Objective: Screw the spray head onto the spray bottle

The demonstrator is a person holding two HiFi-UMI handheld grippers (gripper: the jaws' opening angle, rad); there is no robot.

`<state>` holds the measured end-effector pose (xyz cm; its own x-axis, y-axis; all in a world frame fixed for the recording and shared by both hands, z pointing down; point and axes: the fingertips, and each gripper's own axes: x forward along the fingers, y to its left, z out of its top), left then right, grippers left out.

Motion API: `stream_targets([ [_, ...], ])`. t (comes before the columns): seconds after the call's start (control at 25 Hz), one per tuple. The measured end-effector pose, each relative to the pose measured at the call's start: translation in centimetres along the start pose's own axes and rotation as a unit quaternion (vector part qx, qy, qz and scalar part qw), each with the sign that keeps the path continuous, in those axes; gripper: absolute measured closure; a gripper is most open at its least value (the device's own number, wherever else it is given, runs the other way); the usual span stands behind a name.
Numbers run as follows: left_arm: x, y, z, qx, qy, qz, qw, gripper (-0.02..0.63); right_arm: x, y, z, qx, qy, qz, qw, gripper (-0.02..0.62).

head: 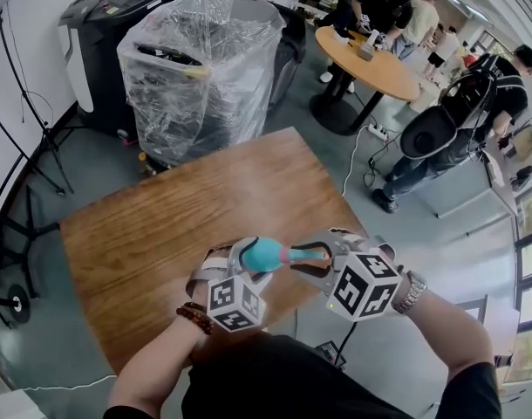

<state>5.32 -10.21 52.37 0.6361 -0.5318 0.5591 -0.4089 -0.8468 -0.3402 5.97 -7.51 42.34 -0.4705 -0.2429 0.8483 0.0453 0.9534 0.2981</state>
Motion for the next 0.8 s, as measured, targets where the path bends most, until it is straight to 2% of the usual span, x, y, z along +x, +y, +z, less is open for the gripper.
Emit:
stream_targets([
  [0.04,0.0,-0.2,-0.1,0.004,0.003,-0.001,1.0000,0.224,0.1,0.1,0.0,0.000,-0.001,0.003,1.000,0.487],
  [0.2,0.2,-0.4,-0.7,0.016,0.027,-0.003,0.9995,0.224,0.4,0.4,-0.2,-0.017,0.010,0.003,1.000,0.494],
  [0.32,0.3,-0.5,-1.0,0.026,0.049,-0.005,0.9985,0.224,0.6,0.7,-0.6,-0.075,0.045,-0.011,0.996,0.497],
  [0.4,0.4,-0.7,-1.2,0.031,0.062,-0.009,0.9975,0.224,0.9,1.0,-0.8,-0.130,0.072,-0.023,0.989,0.499],
  [0.52,0.5,-1.1,-1.1,0.041,0.072,-0.018,0.9964,0.225,1.1,1.4,-1.2,-0.216,0.106,-0.033,0.970,0.500],
  [0.6,0.4,-1.4,-1.1,0.052,0.076,-0.027,0.9953,0.225,0.9,1.7,-1.2,-0.280,0.118,-0.033,0.952,0.500],
  [0.72,0.3,-2.3,-1.0,0.061,0.075,-0.051,0.9940,0.227,0.6,2.1,-0.3,-0.368,0.109,-0.044,0.922,0.499],
  [0.8,0.2,-2.6,-0.9,0.064,0.069,-0.058,0.9939,0.229,0.5,2.6,-0.1,-0.398,0.100,-0.038,0.911,0.499],
])
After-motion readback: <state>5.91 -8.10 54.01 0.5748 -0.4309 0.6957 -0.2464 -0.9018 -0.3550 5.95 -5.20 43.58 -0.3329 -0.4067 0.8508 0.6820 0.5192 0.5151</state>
